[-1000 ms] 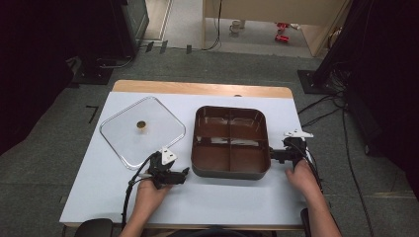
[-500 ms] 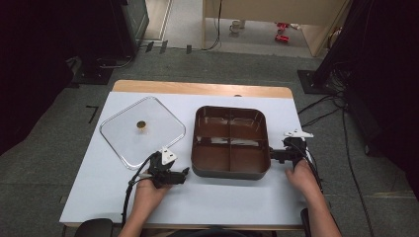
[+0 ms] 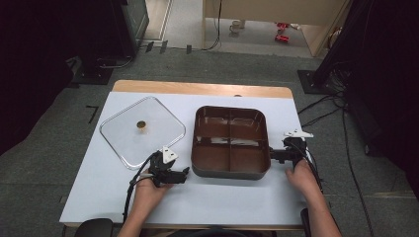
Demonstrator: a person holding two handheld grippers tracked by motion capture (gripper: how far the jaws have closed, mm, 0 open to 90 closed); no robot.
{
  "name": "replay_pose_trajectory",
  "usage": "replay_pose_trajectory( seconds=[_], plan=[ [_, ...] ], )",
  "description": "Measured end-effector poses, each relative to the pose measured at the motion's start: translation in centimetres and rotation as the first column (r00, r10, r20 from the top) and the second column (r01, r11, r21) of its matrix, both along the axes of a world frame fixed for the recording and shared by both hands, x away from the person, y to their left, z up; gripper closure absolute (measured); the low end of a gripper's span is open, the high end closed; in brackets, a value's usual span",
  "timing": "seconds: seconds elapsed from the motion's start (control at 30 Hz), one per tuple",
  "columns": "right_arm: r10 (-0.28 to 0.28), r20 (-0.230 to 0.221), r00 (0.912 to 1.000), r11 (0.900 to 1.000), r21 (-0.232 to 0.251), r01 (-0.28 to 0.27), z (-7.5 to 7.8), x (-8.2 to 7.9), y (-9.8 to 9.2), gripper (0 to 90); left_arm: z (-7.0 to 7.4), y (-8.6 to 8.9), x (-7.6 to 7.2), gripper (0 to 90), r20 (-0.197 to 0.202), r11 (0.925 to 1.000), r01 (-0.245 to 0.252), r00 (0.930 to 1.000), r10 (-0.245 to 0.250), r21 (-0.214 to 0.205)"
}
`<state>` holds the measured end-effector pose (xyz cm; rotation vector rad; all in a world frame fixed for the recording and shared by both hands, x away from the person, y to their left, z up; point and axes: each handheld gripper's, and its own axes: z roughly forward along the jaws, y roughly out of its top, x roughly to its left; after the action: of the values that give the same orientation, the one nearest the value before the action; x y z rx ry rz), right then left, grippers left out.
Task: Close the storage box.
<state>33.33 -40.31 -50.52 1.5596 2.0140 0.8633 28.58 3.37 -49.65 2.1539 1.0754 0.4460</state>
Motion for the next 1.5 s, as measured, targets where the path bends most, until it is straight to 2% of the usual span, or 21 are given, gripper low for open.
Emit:
replay_pose_trajectory(
  seconds=[0.1,0.13,0.23,0.27,0.3,0.43,0.5,0.6,0.7,0.83,0.87,0.97,1.27,1.43,1.5],
  plan=[
    [0.001,0.0,1.0,1.0,-0.001,-0.001,0.0,0.0,0.0,2.5,0.4,-0.3,0.0,15.5,-0.027,0.9995,-0.016,0.9995,0.016,0.027],
    [0.001,0.0,1.0,1.0,-0.001,-0.001,0.0,0.0,0.0,2.5,0.5,-0.4,0.1,16.2,-0.044,0.9994,-0.004,0.999,0.005,0.035],
    [0.001,0.0,1.0,1.0,-0.001,-0.001,0.0,0.0,0.0,2.5,0.7,-0.5,0.2,16.8,-0.062,0.9989,0.001,0.9981,0.002,0.047],
    [0.001,0.0,1.0,1.0,-0.001,-0.001,0.0,0.0,0.0,2.5,0.9,-0.6,0.3,16.8,-0.083,0.9985,0.015,0.9965,-0.011,0.053],
    [0.001,0.0,1.0,1.0,-0.001,-0.001,0.0,0.0,0.0,2.5,0.9,-0.6,0.3,16.8,-0.083,0.9985,0.015,0.9965,-0.011,0.053],
    [0.0,0.0,1.0,1.0,-0.001,0.0,0.0,0.0,0.0,2.4,1.4,-0.3,0.6,16.9,-0.146,0.9988,0.047,0.9883,-0.045,0.009],
    [0.001,0.0,1.0,1.0,-0.001,-0.001,0.0,0.0,0.0,2.5,1.6,-0.3,0.8,17.1,-0.159,0.9979,0.064,0.9853,-0.063,0.001],
    [0.001,0.0,1.0,1.0,-0.001,-0.001,0.0,0.0,0.0,2.5,2.0,-0.2,0.9,23.2,-0.151,0.9964,0.084,0.9851,-0.082,0.006],
    [0.0,0.0,1.0,1.0,-0.001,0.0,0.0,0.0,0.0,2.5,2.4,-0.1,1.0,22.9,-0.138,0.9943,0.106,0.9849,-0.105,0.003],
    [0.001,0.0,1.0,1.0,-0.003,-0.001,0.0,0.0,0.0,2.5,3.0,0.2,1.4,22.6,-0.143,0.9902,0.138,0.9798,-0.14,-0.019],
    [0.001,0.0,1.0,1.0,-0.003,-0.001,0.0,0.0,0.0,2.5,3.5,0.3,1.5,23.0,-0.133,0.9882,0.152,0.9792,-0.153,-0.019],
    [0.001,0.001,1.0,1.0,-0.003,-0.001,0.0,0.0,0.0,2.5,3.9,0.5,1.7,25.5,-0.122,0.9875,0.157,0.98,-0.158,-0.013],
    [0.001,0.001,1.0,1.0,-0.003,-0.001,0.0,0.0,0.0,2.5,4.6,0.6,2.8,30.7,-0.138,0.9839,0.179,0.9745,-0.176,0.004],
    [0.001,0.0,1.0,1.0,-0.003,-0.001,0.0,0.0,0.0,2.5,5.3,0.7,3.5,31.8,-0.13,0.9822,0.188,0.9737,-0.187,-0.006],
    [0.001,0.0,1.0,1.0,-0.003,-0.001,0.0,0.0,0.0,2.5,5.5,0.8,3.8,31.8,-0.126,0.9817,0.189,0.9736,-0.19,-0.023]
  ],
)
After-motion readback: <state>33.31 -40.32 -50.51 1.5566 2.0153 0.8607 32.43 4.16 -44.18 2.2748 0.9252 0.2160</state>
